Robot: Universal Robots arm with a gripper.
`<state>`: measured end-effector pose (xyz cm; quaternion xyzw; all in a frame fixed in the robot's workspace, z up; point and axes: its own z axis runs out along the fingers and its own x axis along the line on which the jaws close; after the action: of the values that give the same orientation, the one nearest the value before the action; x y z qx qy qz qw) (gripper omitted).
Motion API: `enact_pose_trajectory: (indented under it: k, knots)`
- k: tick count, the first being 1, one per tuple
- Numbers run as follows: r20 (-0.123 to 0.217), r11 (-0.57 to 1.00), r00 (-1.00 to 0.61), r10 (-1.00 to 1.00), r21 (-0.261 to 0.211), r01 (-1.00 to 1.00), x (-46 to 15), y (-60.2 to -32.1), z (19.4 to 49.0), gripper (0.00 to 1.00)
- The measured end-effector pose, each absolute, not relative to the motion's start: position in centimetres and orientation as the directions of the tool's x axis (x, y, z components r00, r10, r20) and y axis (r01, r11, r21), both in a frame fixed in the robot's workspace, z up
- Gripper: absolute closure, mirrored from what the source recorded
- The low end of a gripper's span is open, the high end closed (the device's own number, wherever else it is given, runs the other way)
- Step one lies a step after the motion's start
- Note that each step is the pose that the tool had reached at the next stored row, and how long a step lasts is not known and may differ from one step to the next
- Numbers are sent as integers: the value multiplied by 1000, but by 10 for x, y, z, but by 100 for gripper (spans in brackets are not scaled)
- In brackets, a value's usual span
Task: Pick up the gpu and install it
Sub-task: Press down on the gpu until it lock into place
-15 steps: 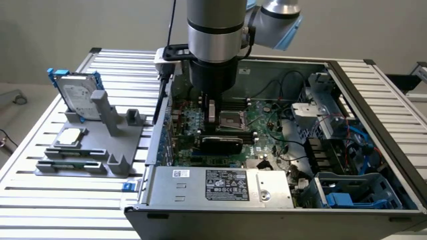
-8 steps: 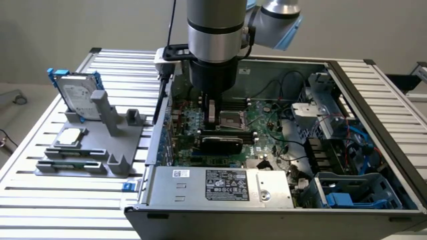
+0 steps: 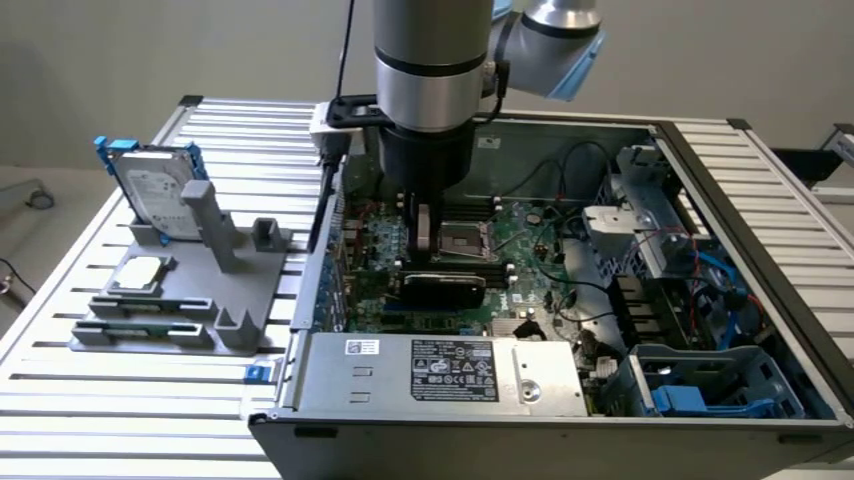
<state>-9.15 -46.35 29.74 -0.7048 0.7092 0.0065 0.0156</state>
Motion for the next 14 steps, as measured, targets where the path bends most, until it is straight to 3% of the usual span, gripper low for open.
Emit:
enact_pose_trajectory:
  k: [14]
  knots:
    - [-31, 6, -6, -999, -13, -1000, -96, -457, 272, 89]
